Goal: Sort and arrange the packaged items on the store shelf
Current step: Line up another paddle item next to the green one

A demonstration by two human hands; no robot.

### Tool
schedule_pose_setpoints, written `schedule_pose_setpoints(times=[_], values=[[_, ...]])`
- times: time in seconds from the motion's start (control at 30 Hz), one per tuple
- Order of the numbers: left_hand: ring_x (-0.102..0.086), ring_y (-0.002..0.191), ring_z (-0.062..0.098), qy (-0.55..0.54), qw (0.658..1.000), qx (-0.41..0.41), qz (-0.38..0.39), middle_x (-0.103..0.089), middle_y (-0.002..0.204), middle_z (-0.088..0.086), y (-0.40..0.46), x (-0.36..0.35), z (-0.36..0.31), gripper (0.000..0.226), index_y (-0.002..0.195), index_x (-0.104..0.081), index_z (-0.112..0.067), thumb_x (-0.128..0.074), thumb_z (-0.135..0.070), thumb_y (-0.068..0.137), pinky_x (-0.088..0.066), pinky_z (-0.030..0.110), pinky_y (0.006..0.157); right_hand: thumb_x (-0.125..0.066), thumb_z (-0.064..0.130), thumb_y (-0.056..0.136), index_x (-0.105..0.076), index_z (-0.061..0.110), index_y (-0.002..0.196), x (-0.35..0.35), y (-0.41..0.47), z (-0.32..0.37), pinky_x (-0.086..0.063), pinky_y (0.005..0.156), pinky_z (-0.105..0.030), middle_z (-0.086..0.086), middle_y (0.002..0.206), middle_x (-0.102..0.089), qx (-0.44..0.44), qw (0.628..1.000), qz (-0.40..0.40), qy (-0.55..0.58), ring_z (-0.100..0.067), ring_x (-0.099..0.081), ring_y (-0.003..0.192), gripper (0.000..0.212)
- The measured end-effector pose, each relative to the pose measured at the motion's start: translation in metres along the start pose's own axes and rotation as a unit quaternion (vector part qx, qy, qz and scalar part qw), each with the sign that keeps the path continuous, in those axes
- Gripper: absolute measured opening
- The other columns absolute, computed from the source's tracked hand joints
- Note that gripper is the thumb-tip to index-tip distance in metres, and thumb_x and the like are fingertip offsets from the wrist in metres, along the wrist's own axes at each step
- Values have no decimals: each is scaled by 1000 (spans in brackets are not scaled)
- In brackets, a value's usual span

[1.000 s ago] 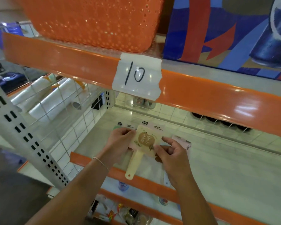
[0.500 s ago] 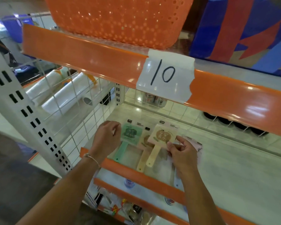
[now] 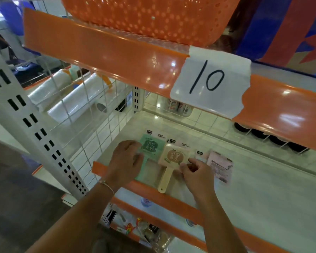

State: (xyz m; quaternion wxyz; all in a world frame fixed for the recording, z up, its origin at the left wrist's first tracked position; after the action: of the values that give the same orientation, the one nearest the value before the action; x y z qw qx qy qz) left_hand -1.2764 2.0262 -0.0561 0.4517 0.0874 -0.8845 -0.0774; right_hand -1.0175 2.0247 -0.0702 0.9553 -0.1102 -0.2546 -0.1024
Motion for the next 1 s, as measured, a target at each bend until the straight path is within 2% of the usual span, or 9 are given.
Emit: schedule_pose_setpoints(times=[0.07,0.17,0.3,0.4,0.5,0.63,0.8,1.0], values=[[-49,121,25,-44,998,45,7,-54,130,9,4,-1,16,40,128,-58,-10,-55,-31,94,-38,32,105,-71,34,86,-64,11,127,3,-3,4,-54,95,-42,-1,107,-72,12,999,-6,-36,-17,-66,100,47],[-50,122,24,-71,995,68,9,-53,132,9,9,-5,24,41,128,-58,-11,-57,-31,93,-41,37,105,-67,31,89,-64,11,127,4,-5,10,-50,98,-37,-2,112,-71,25,997,-10,-74,-17,-64,104,43],[-47,124,24,-46,996,77,5,-53,133,9,6,-4,21,48,128,-57,-10,-53,-40,91,-37,34,107,-63,31,93,-65,10,124,3,-7,15,-41,83,-24,-3,111,-70,34,992,-13,-118,-15,-60,95,38],[-39,132,25,-12,998,52,18,-50,136,9,2,-6,14,62,130,-56,-9,-43,-51,86,-31,36,111,-61,33,94,-60,10,131,0,-8,16,-38,83,-23,-4,115,-69,34,991,-10,-132,-19,-62,105,44],[-37,134,24,11,999,35,15,-49,136,9,1,-7,14,73,130,-56,-10,-32,-60,83,-31,38,113,-61,36,93,-55,14,136,-4,-11,16,-41,84,-23,-3,120,-66,37,991,4,-132,-17,-62,108,50],[-36,133,24,19,999,27,11,-50,135,9,2,-7,13,72,129,-56,-9,-32,-59,83,-31,38,112,-63,40,90,-53,20,138,-5,-15,16,-47,93,-32,-2,125,-61,56,988,23,-144,-18,-60,111,53],[-35,135,26,16,999,30,18,-51,135,10,3,-8,12,66,130,-55,-8,-38,-54,86,-30,41,114,-65,37,90,-55,20,137,-10,-18,19,-44,96,-33,-3,127,-56,79,981,45,-170,-20,-56,113,51],[-38,133,28,19,1000,21,13,-55,131,11,2,-6,11,70,128,-56,-7,-33,-57,84,-33,44,111,-64,32,92,-51,18,140,-11,-19,25,-42,96,-31,-3,129,-54,83,981,41,-173,-19,-56,113,51]])
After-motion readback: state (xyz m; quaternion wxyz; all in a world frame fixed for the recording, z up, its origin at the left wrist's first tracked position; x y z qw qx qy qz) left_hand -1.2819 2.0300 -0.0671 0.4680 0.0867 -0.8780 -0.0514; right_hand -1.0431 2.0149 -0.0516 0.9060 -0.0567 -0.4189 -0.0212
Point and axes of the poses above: each hand's wrist, its own y-axis towards the middle knuckle, its own x-axis out of the back of the hand, z = x × y, the point moved 8 cm from there along y, towards the middle knuckle
